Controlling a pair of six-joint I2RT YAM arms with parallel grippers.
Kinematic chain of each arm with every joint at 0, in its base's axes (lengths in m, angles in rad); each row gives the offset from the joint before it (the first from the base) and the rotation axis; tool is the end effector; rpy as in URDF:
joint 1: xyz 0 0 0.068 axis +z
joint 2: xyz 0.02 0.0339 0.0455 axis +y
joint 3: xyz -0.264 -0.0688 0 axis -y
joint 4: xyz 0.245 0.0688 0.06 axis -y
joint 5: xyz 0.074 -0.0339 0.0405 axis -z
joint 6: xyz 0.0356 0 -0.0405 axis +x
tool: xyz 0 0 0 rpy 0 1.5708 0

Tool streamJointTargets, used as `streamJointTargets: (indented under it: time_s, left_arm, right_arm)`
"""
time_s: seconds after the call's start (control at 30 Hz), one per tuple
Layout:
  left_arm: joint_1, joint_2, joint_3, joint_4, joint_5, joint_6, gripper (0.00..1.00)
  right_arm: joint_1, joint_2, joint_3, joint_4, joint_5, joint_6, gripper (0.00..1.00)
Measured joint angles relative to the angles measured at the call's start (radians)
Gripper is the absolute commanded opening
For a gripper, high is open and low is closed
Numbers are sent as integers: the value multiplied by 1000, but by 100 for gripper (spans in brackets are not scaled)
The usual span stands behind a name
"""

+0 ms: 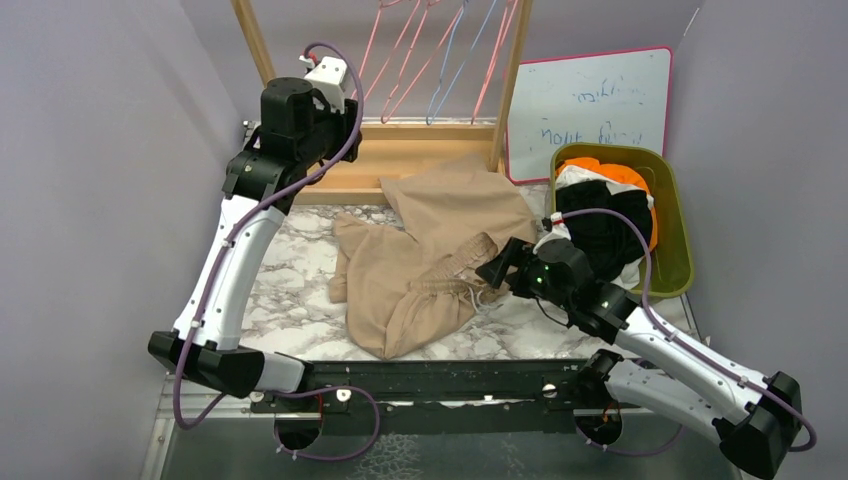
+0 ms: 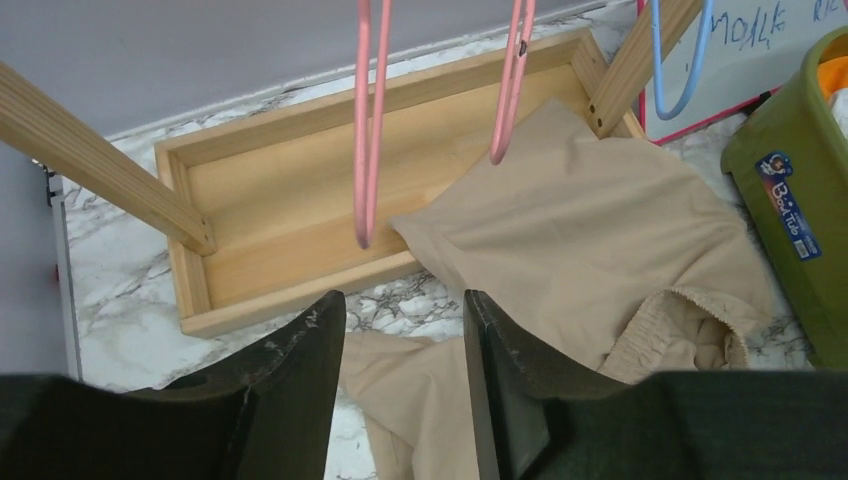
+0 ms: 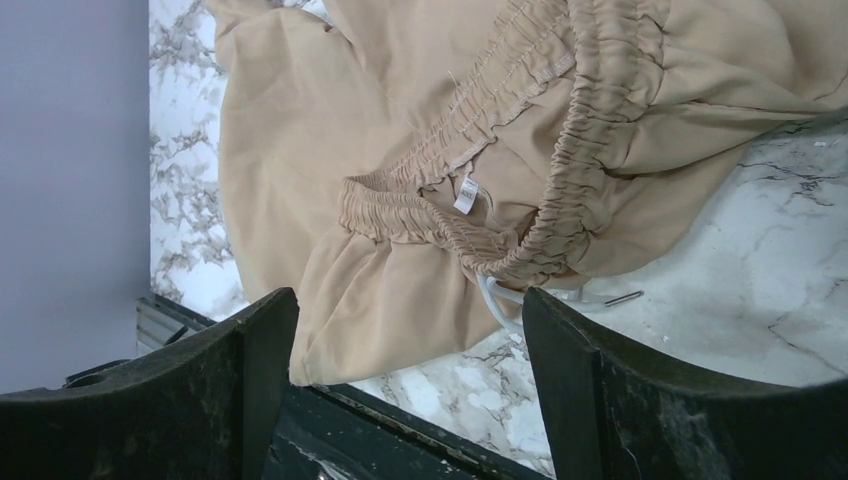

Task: Remove the shorts from the hanger
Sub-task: Place the hanger on the clothes rod, then pick up the shorts at the center of the board.

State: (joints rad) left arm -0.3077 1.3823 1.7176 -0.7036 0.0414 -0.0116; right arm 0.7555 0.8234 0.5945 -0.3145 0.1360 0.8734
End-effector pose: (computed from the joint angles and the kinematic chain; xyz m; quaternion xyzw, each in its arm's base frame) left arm 0.2706 -0.0875 0.4707 0.1332 0.8137 -0.1068 0.5556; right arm 0.1389 0.1242 0.2535 0.0845 0.8654 0.3160 0.3795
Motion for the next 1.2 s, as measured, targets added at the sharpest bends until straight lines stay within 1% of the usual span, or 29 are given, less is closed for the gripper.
streamJointTargets:
  time_s: [0.13,0.17,0.2,0.33,0.47,0.7,0.8,0.93,1.07,1.2]
  left_arm:
    - [0,-45,-31,0,0,-6,74]
    - [0,-58,-40,2,0,-7,77]
    - [0,-74,-51,3,0,-12,79]
    - [0,-141,-113,16,-6,-18,80]
    - [0,-214,-196,25,-19,-30,88]
    - [0,-386,-403,44,-60,-119,91]
    - [0,-494,-516,58,-74,-169,92]
    - [0,-675,-720,75,-119,-236,92]
    - [0,-778,-875,87,-136,-287,92]
    - [0,-785,-985,119,-135,-323,92]
  right_arm:
    - [0,2,-2,5,-3,0,85]
    - [0,2,-2,6,-3,0,85]
    - [0,2,-2,6,-4,-1,85]
    - [0,2,-3,10,-13,-5,86]
    - [0,2,-3,28,-29,-12,86]
    - [0,41,-3,39,-63,-38,88]
    - [0,54,-2,38,-71,-44,88]
    - [0,91,15,32,-71,-44,88]
    - [0,234,106,-31,-66,-57,90]
    - [0,393,187,-87,-51,-64,90]
